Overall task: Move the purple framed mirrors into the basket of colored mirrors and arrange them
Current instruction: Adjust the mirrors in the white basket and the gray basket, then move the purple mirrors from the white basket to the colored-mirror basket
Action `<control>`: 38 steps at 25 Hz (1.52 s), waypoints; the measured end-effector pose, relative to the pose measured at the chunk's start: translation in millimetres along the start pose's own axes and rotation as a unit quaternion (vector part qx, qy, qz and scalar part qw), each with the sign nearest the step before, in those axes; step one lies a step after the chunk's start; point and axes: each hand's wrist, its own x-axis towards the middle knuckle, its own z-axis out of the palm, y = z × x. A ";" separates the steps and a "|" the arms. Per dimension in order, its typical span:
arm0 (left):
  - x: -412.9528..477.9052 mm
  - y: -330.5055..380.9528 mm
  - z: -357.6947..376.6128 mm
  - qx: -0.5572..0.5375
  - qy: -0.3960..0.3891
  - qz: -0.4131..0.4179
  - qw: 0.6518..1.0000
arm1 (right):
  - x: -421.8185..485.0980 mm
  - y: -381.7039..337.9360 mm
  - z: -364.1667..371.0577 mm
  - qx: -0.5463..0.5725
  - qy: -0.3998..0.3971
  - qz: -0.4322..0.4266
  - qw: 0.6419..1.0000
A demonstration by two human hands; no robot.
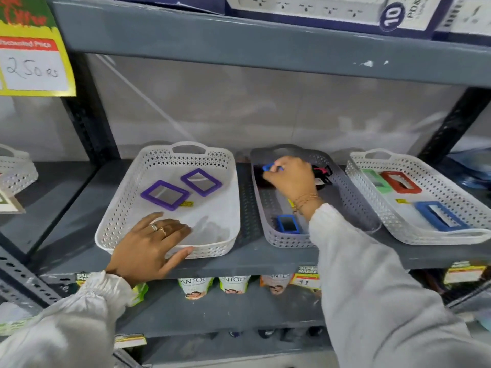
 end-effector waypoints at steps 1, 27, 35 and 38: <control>0.4 0.1 -0.1 0.000 -0.001 0.001 1.000 | 4.9 20.2 -12.2 -0.017 -0.007 0.040 0.999; 4.6 6.8 -11.0 -0.005 -0.072 -0.029 0.997 | -28.2 59.8 11.9 -0.159 -0.196 0.125 0.959; 4.7 -30.0 -26.6 -0.008 -0.017 -0.303 0.953 | -48.4 -22.1 33.0 -0.030 0.063 -0.118 0.991; 2.9 -37.3 -18.7 0.004 -0.071 -0.327 0.942 | -57.2 -70.1 64.5 0.002 -0.059 -0.219 0.974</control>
